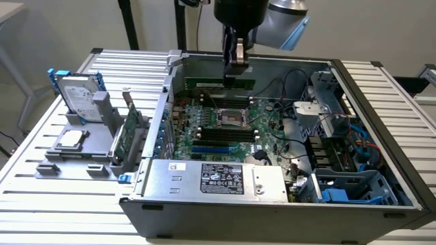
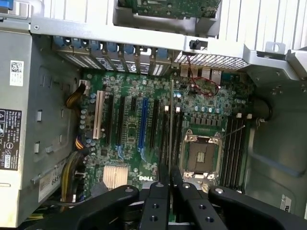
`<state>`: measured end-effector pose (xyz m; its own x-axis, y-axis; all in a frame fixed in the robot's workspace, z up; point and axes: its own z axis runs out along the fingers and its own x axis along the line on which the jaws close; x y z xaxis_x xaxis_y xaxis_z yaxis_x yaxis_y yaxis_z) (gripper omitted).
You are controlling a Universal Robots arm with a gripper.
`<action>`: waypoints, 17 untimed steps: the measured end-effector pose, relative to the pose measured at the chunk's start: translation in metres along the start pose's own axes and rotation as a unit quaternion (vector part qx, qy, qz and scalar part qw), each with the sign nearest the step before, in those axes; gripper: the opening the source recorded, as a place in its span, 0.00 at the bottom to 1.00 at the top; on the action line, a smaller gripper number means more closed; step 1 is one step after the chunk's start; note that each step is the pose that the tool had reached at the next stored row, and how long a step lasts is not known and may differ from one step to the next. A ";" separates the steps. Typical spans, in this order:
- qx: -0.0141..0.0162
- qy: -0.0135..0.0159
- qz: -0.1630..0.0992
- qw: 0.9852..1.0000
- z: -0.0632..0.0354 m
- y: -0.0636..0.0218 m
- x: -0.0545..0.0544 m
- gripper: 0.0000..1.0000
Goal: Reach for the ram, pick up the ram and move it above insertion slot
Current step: 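Pick up the ram and move it above insertion slot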
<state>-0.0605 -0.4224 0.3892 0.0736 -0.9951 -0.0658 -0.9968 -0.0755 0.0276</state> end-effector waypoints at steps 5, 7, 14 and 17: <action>0.001 0.000 0.005 1.000 0.0010 -0.0033 -0.004 0.13; 0.001 0.000 0.006 1.000 0.0014 -0.0042 -0.007 0.13; 0.004 0.000 0.009 1.000 0.0030 -0.0068 -0.015 0.13; 0.005 0.000 0.012 1.000 0.0035 -0.0078 -0.017 0.13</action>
<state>-0.0541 -0.4050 0.3866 0.0499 -0.9966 -0.0652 -0.9985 -0.0513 0.0191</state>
